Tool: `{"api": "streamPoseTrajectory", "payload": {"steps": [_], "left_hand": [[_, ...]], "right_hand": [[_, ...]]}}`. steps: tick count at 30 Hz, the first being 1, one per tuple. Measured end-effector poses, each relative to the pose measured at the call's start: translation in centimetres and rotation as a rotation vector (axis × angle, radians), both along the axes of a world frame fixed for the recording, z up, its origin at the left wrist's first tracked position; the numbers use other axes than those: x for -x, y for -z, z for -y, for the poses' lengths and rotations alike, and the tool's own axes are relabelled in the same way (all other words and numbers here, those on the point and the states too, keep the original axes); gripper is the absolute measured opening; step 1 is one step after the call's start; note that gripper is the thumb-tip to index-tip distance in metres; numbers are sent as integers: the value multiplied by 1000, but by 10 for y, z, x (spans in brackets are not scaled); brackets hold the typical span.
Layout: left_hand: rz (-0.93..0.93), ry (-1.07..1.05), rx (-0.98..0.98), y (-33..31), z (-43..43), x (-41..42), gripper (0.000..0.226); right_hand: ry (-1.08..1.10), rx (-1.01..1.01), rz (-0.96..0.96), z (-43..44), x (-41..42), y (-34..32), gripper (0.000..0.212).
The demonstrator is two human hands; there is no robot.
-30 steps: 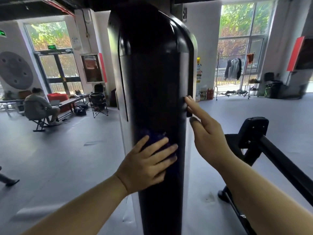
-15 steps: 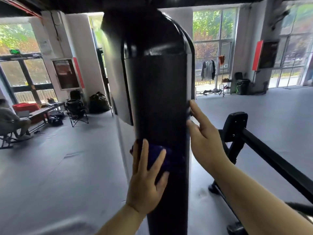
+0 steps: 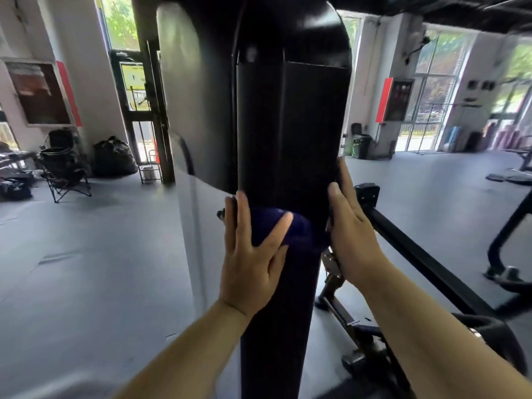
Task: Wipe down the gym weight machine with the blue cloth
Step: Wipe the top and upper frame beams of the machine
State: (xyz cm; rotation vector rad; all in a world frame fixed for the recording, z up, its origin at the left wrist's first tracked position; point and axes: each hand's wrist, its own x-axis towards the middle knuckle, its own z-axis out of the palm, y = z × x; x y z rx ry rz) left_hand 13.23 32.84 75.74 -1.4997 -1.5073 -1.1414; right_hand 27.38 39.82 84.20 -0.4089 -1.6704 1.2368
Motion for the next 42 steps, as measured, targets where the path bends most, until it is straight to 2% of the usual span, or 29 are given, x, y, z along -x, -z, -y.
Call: {"api": "streamPoseTrajectory", "payload": {"steps": [3, 6, 10, 12, 14, 16, 19, 22, 25, 27, 28, 30, 32, 36, 37, 40, 42], "left_hand": [[-15, -14, 166, 70, 18, 0, 50], [-49, 6, 185, 72, 18, 6, 62], [-124, 99, 102, -12, 9, 4, 40], [-263, 125, 14, -72, 4, -6, 39], [-445, 163, 6, -123, -1, -24, 45], [-547, 223, 86, -156, -8, -45, 60], [-577, 300, 294, -192, -18, -71, 82], [-595, 202, 531, -240, -22, -79, 97], [-563, 113, 533, -287, -14, -69, 96], [-419, 23, 393, -309, -9, -58, 79], [-355, -59, 306, -314, -10, -50, 69], [-257, -221, 195, -315, -14, -37, 54], [-173, -299, 164, -305, -21, -28, 47], [-62, -276, 68, -290, -27, -22, 47], [-49, -271, 49, -289, -28, -22, 47], [-49, -279, 27, -289, -29, -22, 46], [-41, -284, 19, -289, -29, -21, 45]], "right_hand": [[-27, 46, 11, 1, -2, 3, 49], [-19, 55, 12, 2, -1, 2, 48], [-71, 71, -8, 1, -8, -4, 47], [-84, 126, -77, 1, -15, -9, 42], [-99, 244, -182, 0, -23, -14, 38], [-208, 355, -331, -1, -31, -22, 41], [-391, 523, -554, -2, -47, -44, 50], [-441, 556, -671, -15, -61, -73, 43], [-417, 531, -719, -36, -59, -105, 32], [-274, 419, -739, -51, -46, -130, 15], [-167, 284, -720, -54, -37, -143, 9], [2, -38, -592, -58, -15, -162, 5], [25, -227, -435, -60, 5, -164, 12], [105, -363, -425, -68, 13, -142, 7], [110, -390, -410, -71, 14, -145, 10], [-28, -490, -323, -84, 24, -182, 45], [-134, -518, -297, -90, 28, -200, 46]]}}
